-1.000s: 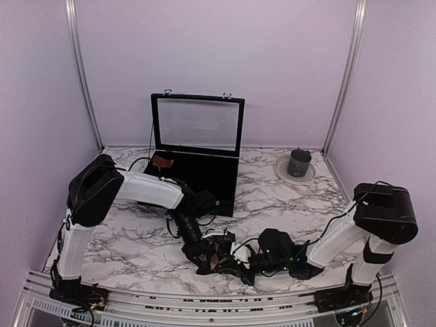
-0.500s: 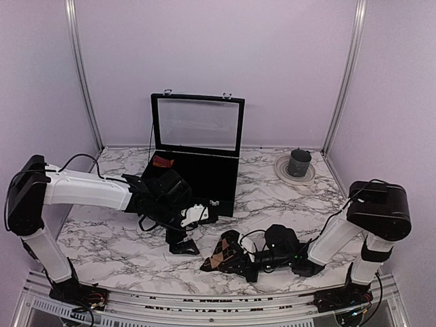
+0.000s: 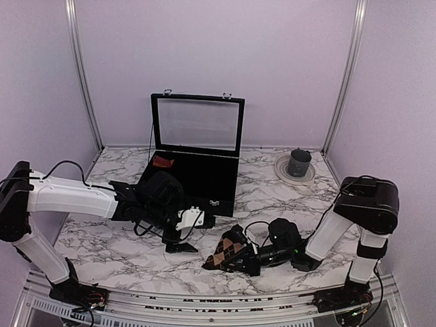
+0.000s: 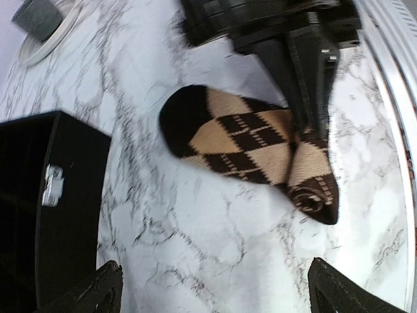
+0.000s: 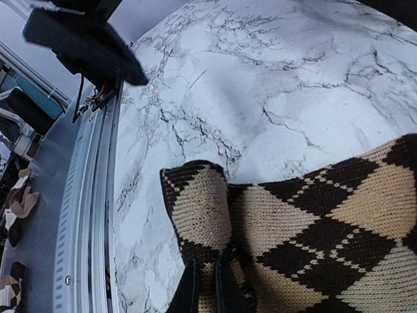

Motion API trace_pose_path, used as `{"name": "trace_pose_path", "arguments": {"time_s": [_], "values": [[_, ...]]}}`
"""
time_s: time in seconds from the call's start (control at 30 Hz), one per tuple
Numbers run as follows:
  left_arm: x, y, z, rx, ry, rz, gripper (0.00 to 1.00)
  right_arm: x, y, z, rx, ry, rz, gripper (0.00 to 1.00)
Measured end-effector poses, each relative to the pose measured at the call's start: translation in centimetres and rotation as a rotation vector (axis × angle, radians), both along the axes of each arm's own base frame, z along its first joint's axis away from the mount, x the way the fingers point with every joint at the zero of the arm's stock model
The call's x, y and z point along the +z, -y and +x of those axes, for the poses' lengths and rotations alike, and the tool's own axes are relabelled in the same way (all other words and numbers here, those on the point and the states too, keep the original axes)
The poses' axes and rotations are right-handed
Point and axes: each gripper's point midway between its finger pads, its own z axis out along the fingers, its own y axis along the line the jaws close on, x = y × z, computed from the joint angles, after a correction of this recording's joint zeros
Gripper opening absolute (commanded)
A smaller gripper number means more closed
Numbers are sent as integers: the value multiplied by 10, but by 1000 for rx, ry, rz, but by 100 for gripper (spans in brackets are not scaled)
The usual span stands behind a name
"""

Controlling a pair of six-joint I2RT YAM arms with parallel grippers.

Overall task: Roll the socks
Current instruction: Roll the sock at the center of the board.

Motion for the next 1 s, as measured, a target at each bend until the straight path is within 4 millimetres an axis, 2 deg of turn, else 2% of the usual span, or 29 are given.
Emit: {"name": "trace_pose_path", "arguments": {"time_s": [0.13, 0.27, 0.4, 0.5, 0.63, 0.9, 1.0], "values": [[-6, 18, -40, -189, 25, 7, 90, -1, 1, 2, -6, -67, 23, 0], [-22, 30, -65, -314, 41, 39, 83, -1, 1, 4, -14, -107, 35, 0], [-36, 42, -62, -354, 62, 74, 73, -2, 1, 6, -18, -141, 35, 0], [-47, 50, -58, -371, 90, 97, 60, -2, 1, 7, -19, -158, 37, 0], [-57, 51, -61, -391, 111, 125, 56, -2, 2, 7, -22, -169, 38, 0], [-63, 55, -61, -399, 189, 118, 34, -1, 1, 6, -11, -180, 47, 0], [-62, 57, -59, -384, 191, 120, 21, -1, 1, 7, -11, -179, 48, 4]]}}
